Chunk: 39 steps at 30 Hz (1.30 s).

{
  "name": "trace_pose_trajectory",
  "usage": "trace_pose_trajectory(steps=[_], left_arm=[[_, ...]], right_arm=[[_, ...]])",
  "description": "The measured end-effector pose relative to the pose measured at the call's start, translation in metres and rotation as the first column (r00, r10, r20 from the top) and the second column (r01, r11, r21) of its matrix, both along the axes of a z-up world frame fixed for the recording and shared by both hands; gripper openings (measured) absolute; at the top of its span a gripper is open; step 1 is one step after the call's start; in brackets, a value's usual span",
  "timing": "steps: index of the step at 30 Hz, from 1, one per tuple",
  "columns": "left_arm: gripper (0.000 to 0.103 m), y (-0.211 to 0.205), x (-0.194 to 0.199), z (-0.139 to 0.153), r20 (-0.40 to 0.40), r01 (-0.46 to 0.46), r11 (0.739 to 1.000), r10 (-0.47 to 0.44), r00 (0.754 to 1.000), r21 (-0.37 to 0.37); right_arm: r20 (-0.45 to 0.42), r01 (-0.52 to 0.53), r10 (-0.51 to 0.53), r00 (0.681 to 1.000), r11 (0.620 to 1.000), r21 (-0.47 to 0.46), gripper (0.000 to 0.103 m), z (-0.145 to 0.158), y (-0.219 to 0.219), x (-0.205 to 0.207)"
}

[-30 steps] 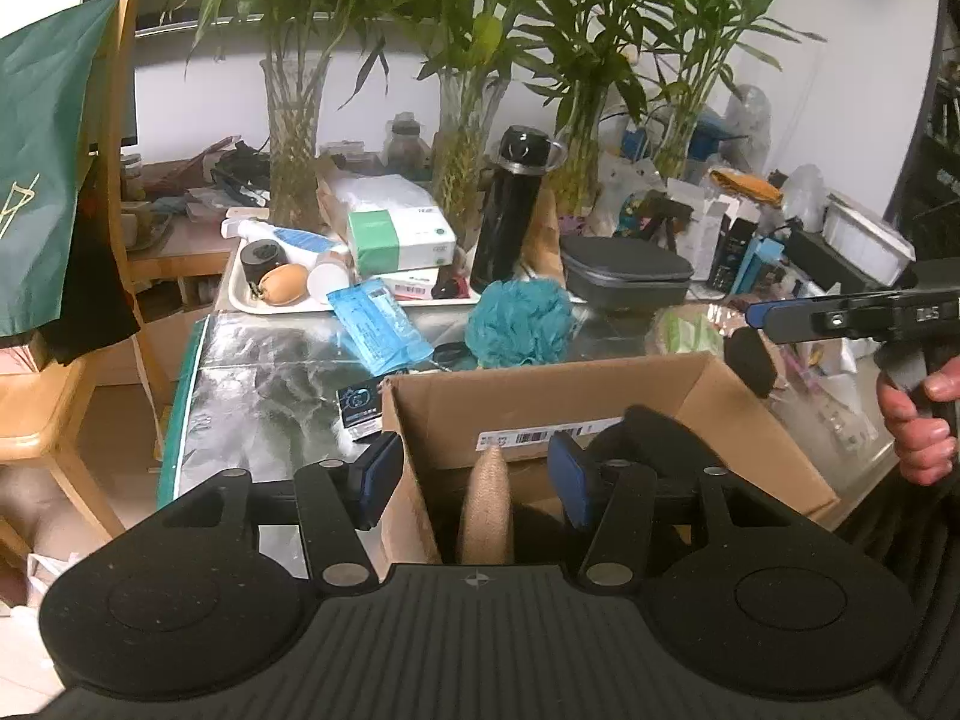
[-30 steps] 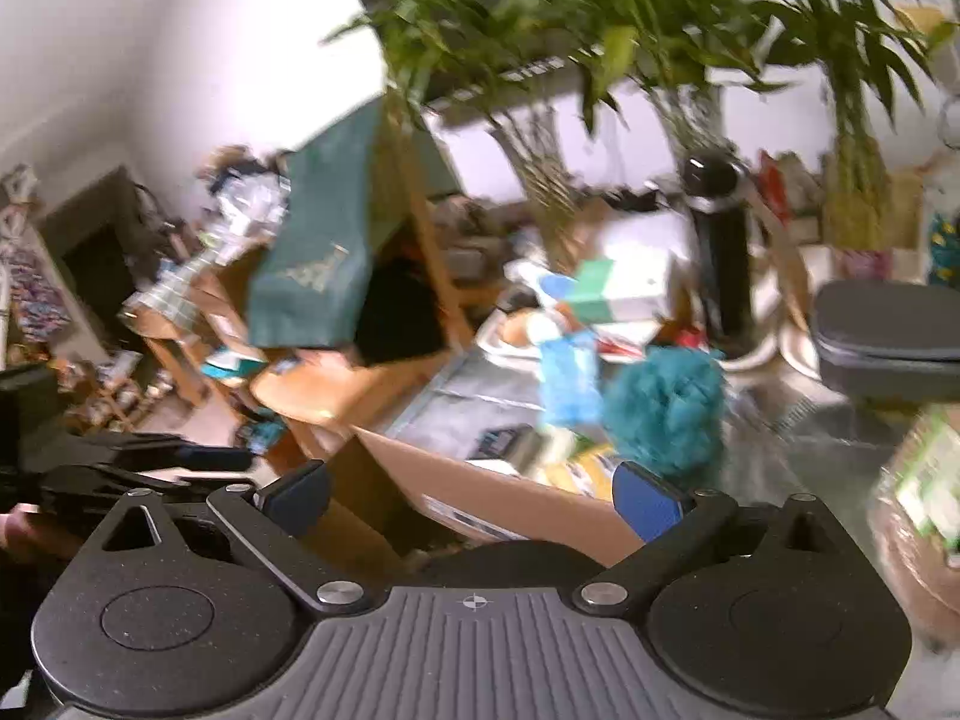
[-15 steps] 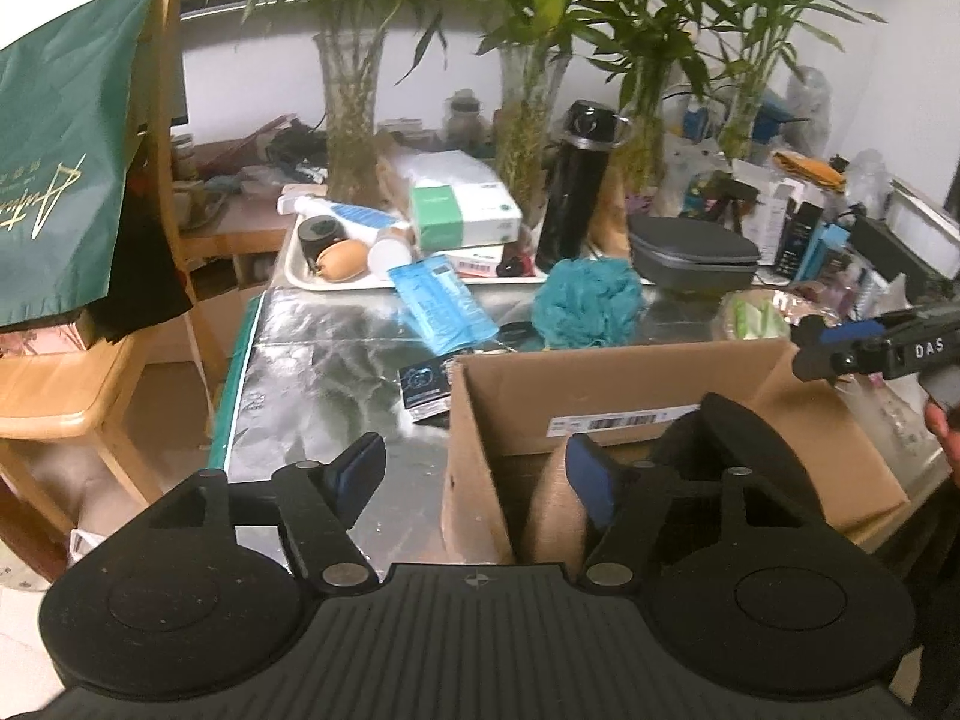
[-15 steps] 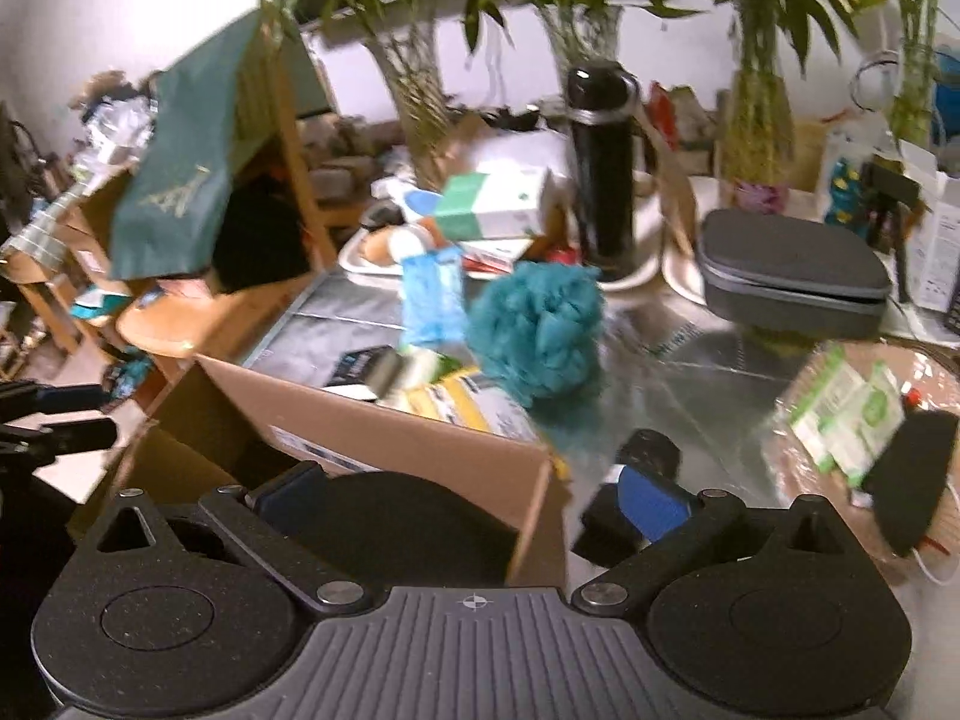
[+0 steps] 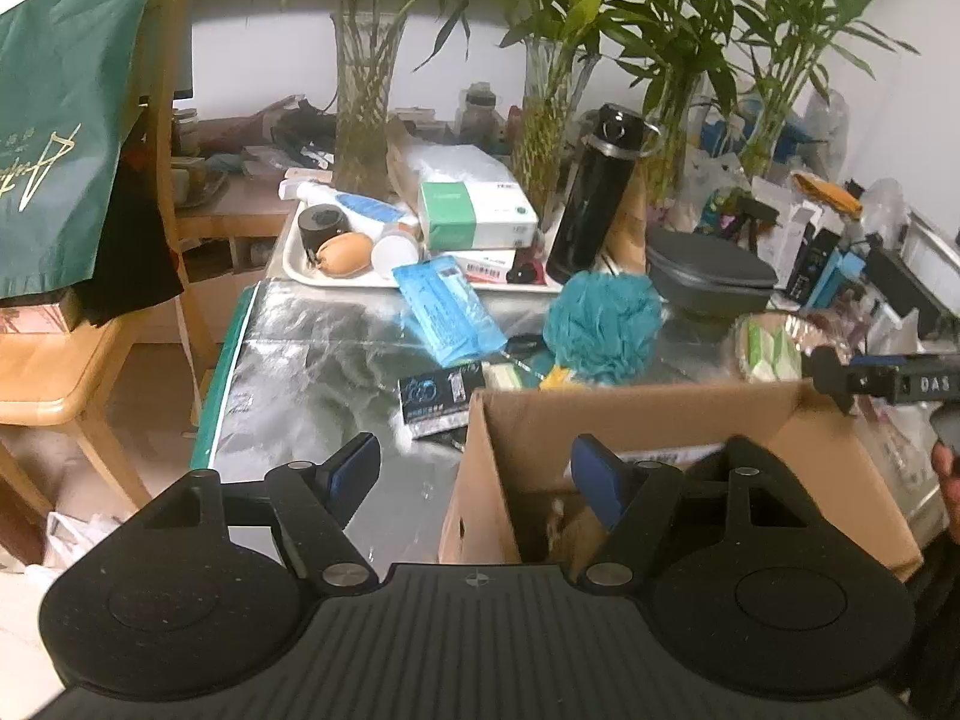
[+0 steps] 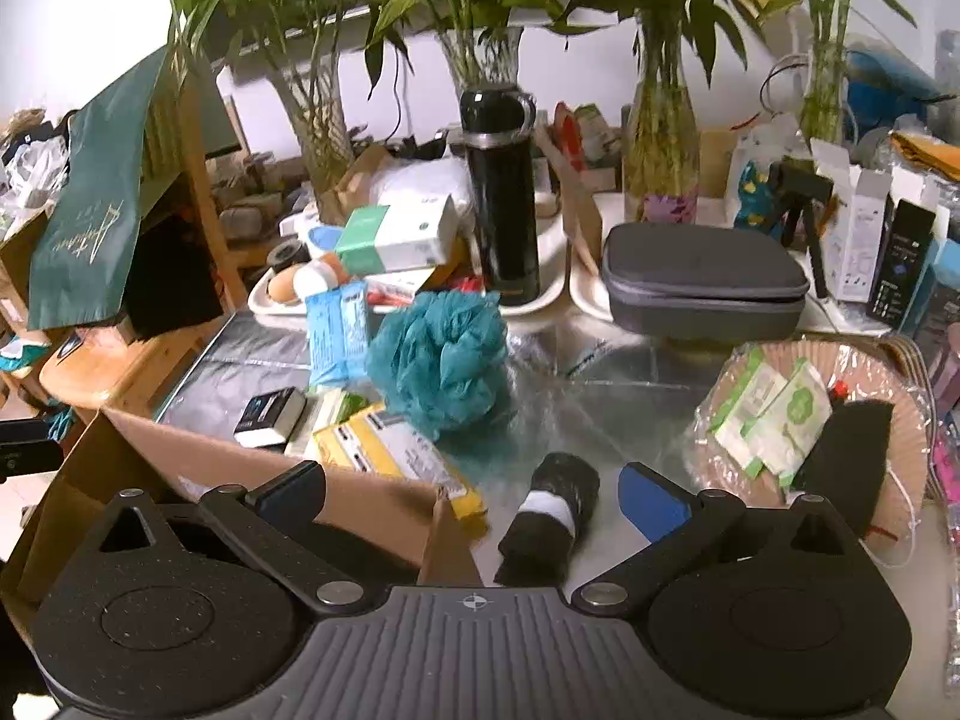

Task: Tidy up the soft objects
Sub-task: 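Withdraw both tools from the box and move the right gripper toward the teal loofah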

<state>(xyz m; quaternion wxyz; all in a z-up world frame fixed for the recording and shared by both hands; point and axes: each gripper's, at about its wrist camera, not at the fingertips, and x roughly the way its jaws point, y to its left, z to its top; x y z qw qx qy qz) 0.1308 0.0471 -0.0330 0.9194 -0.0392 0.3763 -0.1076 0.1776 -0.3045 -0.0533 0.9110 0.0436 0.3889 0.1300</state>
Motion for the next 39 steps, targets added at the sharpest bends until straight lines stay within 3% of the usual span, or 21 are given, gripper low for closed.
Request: trace_pose_trajectory(steps=[8,12,16,22,30,35,39], left_arm=[[0.070,0.001,0.028,-0.007,0.025,-0.013,0.999,0.014,1.000,-0.037],[0.070,0.003,0.033,-0.012,0.032,-0.050,0.999,0.050,0.998,-0.006],[0.070,0.010,0.035,-0.009,0.041,-0.069,0.997,0.071,0.997,-0.042],[0.070,0.008,0.038,-0.006,0.058,-0.083,0.996,0.084,0.995,-0.029],[0.070,0.016,0.034,-0.005,0.076,-0.082,0.996,0.084,0.994,-0.019],[0.070,0.025,0.052,-0.005,0.063,-0.088,0.995,0.091,0.994,-0.044],[0.070,0.025,0.070,-0.006,0.089,-0.088,0.996,0.089,0.992,-0.014]], right_arm=[[0.068,0.007,-0.005,0.998,0.999,-0.033,0.103,0.002,0.009,0.002],[0.069,0.007,-0.006,0.998,1.000,-0.016,0.103,0.000,0.006,0.005],[0.090,0.010,-0.009,0.996,1.000,-0.011,0.103,0.003,0.005,0.006],[0.161,0.012,-0.015,0.987,1.000,0.022,0.103,0.000,0.005,0.005],[0.152,0.005,-0.010,0.988,0.999,0.034,0.103,-0.021,-0.001,0.006],[0.168,0.012,-0.023,0.986,0.998,0.066,0.103,-0.018,-0.007,0.017],[0.159,0.013,-0.018,0.987,0.999,0.034,0.103,-0.023,-0.006,0.031]])
